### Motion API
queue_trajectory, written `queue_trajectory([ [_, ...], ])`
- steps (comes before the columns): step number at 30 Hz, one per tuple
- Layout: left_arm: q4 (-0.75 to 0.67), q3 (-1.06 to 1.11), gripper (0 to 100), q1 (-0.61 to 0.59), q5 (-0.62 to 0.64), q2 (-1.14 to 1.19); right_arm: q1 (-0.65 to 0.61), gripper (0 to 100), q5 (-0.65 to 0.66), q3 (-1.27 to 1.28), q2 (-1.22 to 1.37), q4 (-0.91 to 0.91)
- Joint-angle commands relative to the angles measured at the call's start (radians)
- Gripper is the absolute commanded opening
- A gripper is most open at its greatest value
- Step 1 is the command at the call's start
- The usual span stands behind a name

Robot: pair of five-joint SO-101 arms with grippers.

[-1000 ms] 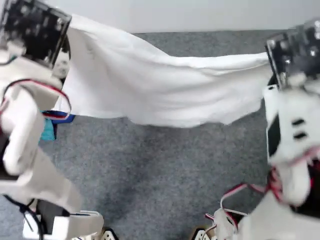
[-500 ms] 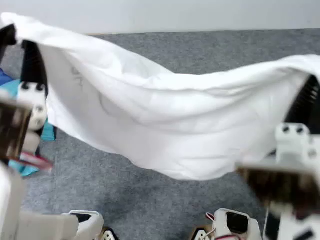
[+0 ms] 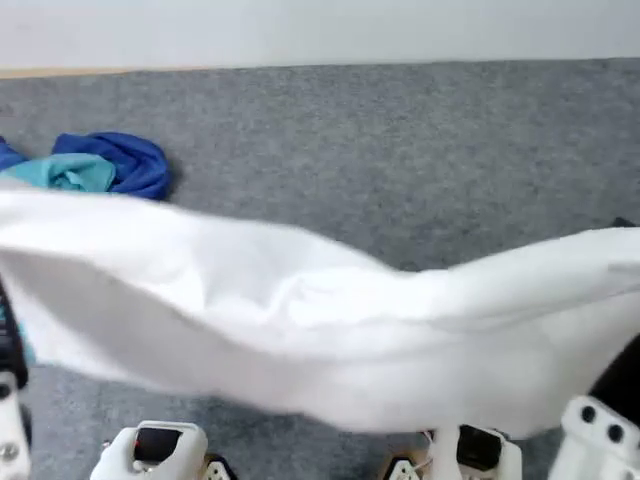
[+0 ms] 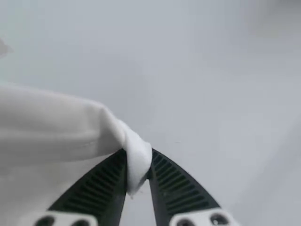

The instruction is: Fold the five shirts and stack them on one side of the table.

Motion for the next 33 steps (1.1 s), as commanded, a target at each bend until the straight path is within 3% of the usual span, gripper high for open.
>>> queue_trajectory([
  [1,0.02,0.079,0,-0.003,0.003,-0.025,0.007,1.1,0.051,-0.014,0.004,-0.081],
  [15,0.015,0.851,0,0.003,-0.034,-0.399,0.007,1.2,0.054,-0.009,0.074,-0.093],
  [19,-0.058,1.0,0,0.003,-0.077,-0.509,0.007,1.2,0.057,-0.009,0.084,-0.091],
  [24,-0.18,1.104,0,0.003,-0.077,-0.588,0.005,1.2,0.057,-0.009,0.084,-0.045],
  [33,-0.293,1.099,0,-0.003,-0.081,-0.598,0.007,1.2,0.058,-0.009,0.081,-0.044],
])
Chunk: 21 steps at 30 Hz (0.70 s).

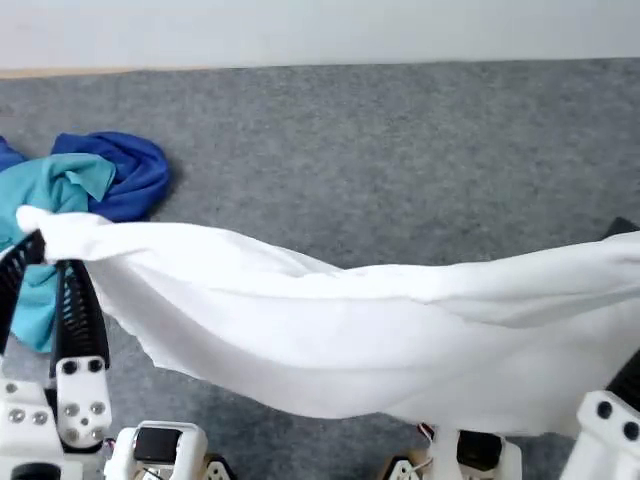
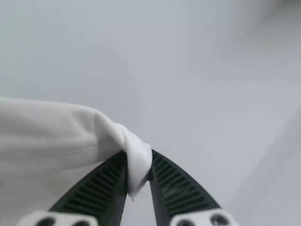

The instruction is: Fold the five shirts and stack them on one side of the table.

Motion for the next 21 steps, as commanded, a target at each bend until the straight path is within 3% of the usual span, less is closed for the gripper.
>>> queue_trajectory([
  [1,-0.046,-0.001,0,-0.006,-0.008,-0.002,0.012,1.2,0.011,-0.009,0.068,0.004],
  [14,0.0,0.104,0,-0.006,-0.009,0.003,0.007,1.2,0.005,0.235,0.079,0.004],
  [21,-0.081,0.331,0,-0.006,-0.009,0.006,-0.053,1.2,0.011,0.445,0.081,0.002],
])
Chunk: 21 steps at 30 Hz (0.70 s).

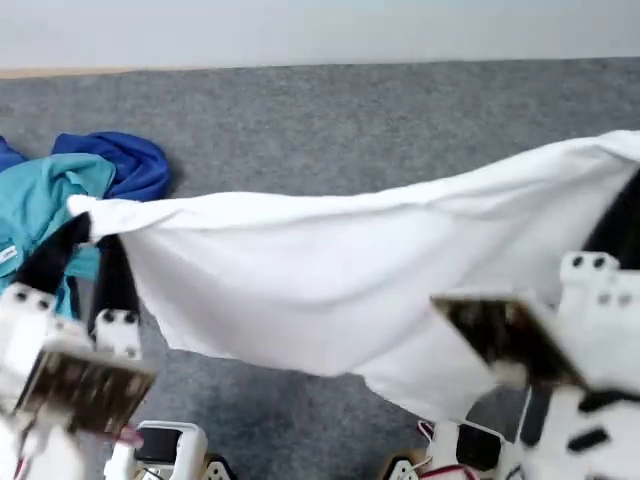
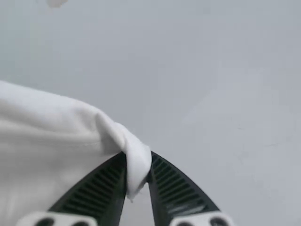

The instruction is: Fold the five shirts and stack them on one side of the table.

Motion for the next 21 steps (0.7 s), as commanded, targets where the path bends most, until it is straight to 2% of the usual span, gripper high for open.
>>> queue_trajectory([
  [1,-0.091,0.13,0,-0.006,-0.009,0.006,-0.061,1.2,0.009,0.109,0.031,-0.005],
  [6,-0.299,0.355,0,0.002,-0.009,0.006,-0.157,1.2,0.006,0.304,0.033,-0.071],
  [15,-0.707,0.773,0,0.002,-0.009,0.008,-0.229,1.2,0.005,0.738,0.033,-0.43],
  [21,-0.908,0.954,0,0.003,-0.009,0.023,-0.26,1.2,0.005,0.951,0.035,-0.628],
])
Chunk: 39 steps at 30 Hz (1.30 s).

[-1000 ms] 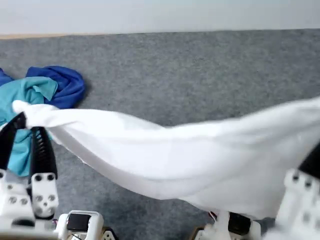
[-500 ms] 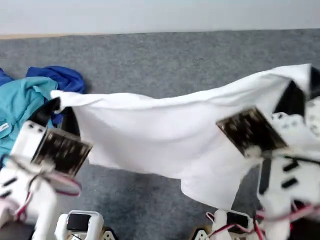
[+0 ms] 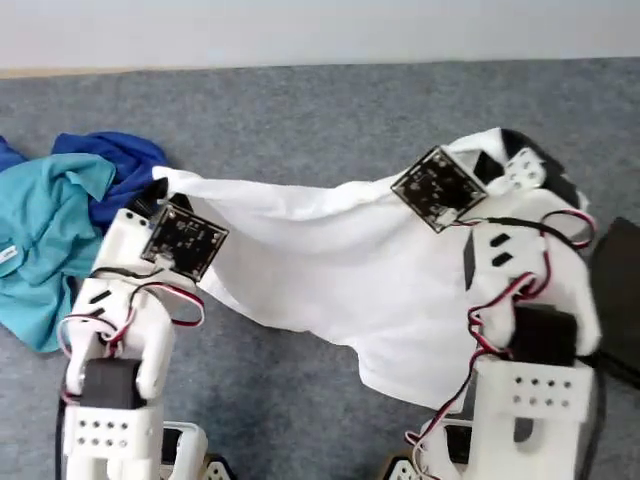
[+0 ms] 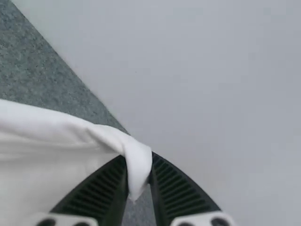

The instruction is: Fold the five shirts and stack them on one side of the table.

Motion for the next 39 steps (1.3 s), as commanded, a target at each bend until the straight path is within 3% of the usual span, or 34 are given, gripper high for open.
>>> queue_trajectory([
  [1,-0.124,0.054,0,0.003,-0.012,0.029,-0.01,1.2,0.006,0.066,0.005,-0.119],
  [10,-0.281,-0.143,0,0.002,-0.006,0.414,-0.015,1.2,-0.005,0.061,0.124,-0.205],
  [26,-0.278,-0.937,0,0.003,-0.005,1.344,0.084,1.2,-0.057,-0.532,0.765,-0.203],
  [39,0.023,-1.707,0,0.029,-0.005,1.869,0.107,1.1,-0.052,-0.924,1.113,-0.196],
])
